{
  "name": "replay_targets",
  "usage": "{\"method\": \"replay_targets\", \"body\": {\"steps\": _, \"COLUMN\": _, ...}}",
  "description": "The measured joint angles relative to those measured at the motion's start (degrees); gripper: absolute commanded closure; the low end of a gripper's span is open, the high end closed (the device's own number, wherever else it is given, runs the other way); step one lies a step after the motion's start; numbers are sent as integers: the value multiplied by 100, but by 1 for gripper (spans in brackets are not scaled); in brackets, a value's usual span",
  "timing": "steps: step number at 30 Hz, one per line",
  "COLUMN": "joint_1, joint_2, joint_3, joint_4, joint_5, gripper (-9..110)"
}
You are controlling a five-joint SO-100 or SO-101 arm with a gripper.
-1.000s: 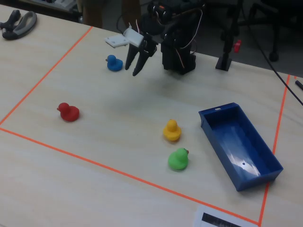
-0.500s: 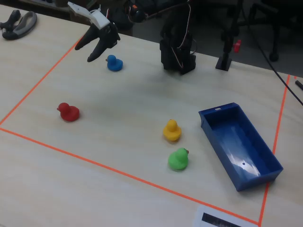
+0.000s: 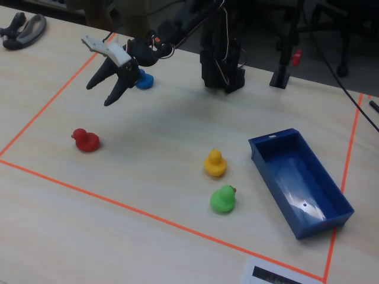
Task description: Grasp red duck and put it into box.
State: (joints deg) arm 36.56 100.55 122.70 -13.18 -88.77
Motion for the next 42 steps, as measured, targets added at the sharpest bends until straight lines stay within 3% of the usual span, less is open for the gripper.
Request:
{"method": "replay_targets", "body": {"steps": 25, "joint_1": 378, "joint_2": -3656, "joint_3": -2514, "joint_4": -264, "joint_5": -79, "gripper": 66}}
{"method": "replay_targets", "body": {"steps": 42, "joint_1": 396, "joint_2": -4465, "joint_3": -2892, "joint_4": -281, "joint_5": -79, "gripper": 67}}
